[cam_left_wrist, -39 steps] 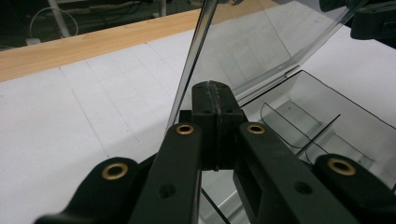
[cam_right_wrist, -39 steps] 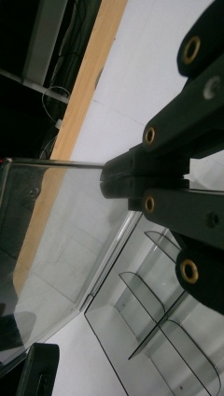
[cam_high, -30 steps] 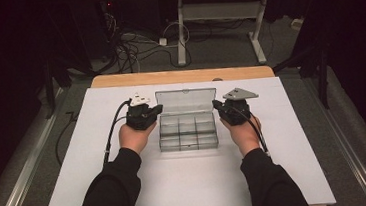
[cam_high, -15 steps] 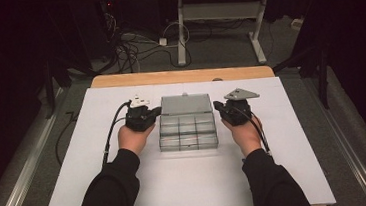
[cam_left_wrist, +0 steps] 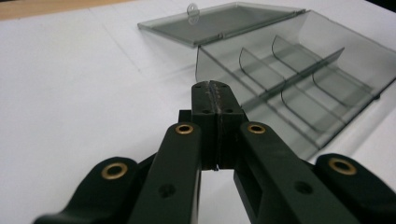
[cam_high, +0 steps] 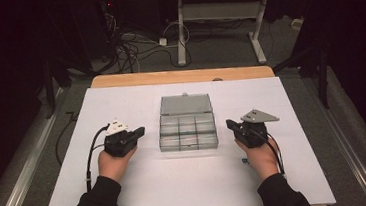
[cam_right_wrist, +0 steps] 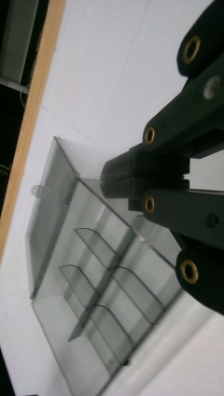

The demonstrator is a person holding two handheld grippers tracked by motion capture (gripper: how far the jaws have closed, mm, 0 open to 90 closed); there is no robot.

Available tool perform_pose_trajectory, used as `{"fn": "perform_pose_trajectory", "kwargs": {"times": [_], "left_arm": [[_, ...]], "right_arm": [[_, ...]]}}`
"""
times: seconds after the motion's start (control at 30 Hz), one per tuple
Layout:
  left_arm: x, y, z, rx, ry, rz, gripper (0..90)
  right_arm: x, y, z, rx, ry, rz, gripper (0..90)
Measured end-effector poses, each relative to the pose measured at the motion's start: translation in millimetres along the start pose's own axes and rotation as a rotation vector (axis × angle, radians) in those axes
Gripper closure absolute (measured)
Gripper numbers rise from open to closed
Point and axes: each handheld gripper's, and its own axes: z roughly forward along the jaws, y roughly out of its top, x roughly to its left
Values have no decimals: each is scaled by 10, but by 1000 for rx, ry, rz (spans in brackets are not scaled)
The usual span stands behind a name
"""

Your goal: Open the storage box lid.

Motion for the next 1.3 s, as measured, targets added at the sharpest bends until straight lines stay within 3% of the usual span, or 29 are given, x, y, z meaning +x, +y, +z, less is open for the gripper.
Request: {"fn": "perform_pose_trajectory", "kwargs": {"times": [0.3, 0.33, 0.37, 0.47, 0.57, 0.67, 0.77, 1.0, 1.1, 1.13, 1.2, 1.23, 1.3], "left_arm": [[-71, -231, -248, 2, -6, 30, 873], [-98, -271, -286, 13, -3, 53, 872], [-98, -271, -286, 13, -3, 53, 837], [-115, -331, -360, 17, -8, 50, 837], [-109, -355, -390, 15, -11, 42, 837], [-101, -385, -421, 16, -9, 38, 830], [-82, -411, -460, 11, -5, 25, 792], [-96, -442, -483, -6, -28, 43, 605], [-102, -449, -445, -1, -26, 54, 455], [-103, -446, -440, -6, -26, 55, 455], [-104, -432, -431, -8, -29, 54, 366], [-104, -432, -431, -8, -29, 54, 336], [-90, -430, -433, 1, -17, 41, 263]], "right_arm": [[-7, -305, -246, -1, -18, -8, 900], [-17, -387, -317, -8, -24, 4, 897], [-17, -387, -317, -8, -24, 4, 897], [-46, -448, -464, -32, -21, 30, 896], [-29, -475, -526, -37, -18, 24, 893], [-10, -554, -570, -14, -23, -1, 875], [-48, -629, -603, -1, -30, 9, 825], [-48, -656, -643, -7, -25, 7, 695], [-54, -664, -670, -10, -9, 8, 576], [-54, -664, -670, -10, -9, 8, 576], [-74, -672, -693, -3, 3, 19, 450], [-74, -672, -693, -3, 3, 19, 450], [-100, -679, -715, -4, 25, 34, 335]]}}
